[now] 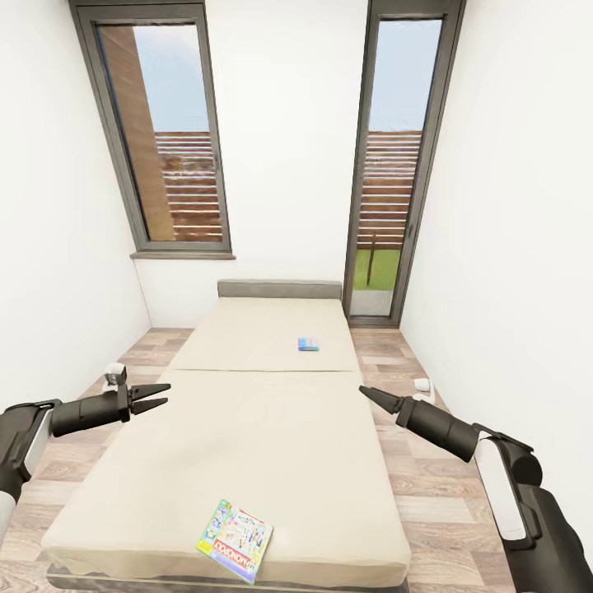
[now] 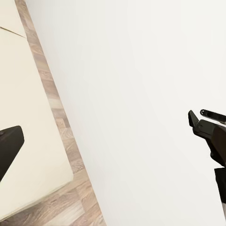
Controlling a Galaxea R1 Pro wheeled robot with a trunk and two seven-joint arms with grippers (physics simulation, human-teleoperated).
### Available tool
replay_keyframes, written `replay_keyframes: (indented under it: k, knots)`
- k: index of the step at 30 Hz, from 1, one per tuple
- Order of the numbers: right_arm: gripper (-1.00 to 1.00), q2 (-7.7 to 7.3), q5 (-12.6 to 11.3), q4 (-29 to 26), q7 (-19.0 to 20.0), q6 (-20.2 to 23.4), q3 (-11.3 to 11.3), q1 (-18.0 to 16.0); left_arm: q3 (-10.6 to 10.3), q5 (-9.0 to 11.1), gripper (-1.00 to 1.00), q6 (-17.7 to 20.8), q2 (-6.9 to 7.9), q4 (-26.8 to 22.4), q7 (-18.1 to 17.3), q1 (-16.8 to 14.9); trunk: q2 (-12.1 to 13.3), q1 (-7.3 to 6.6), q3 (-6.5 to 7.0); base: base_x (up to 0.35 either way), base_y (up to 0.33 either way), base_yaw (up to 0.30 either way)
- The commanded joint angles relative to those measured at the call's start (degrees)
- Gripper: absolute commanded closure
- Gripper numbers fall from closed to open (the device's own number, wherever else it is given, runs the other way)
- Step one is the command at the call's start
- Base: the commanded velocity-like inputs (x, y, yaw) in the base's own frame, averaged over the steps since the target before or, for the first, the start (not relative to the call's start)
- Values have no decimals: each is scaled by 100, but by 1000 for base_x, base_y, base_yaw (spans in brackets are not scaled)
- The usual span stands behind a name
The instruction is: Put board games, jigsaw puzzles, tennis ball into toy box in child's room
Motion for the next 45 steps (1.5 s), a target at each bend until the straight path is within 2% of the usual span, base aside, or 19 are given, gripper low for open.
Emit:
replay_keyframes:
  k: [1,19,35,45]
  knots:
    - [-100,1,-12,-2,6,30,-2,-5,0,8,-100,60,1,0,-14,-4,-6,1,-8,0,0,0]
    - [-100,6,-23,-2,22,30,0,-5,0,8,-100,60,9,0,-14,-4,-6,1,-4,0,31,-7]
    - [-100,7,-24,-2,27,28,0,-5,0,8,-100,60,10,0,-22,-4,-6,1,100,-45,101,-171]
    - [-100,7,-17,-2,32,23,0,-5,0,8,-100,60,10,0,-23,-4,-6,1,146,-119,56,-23]
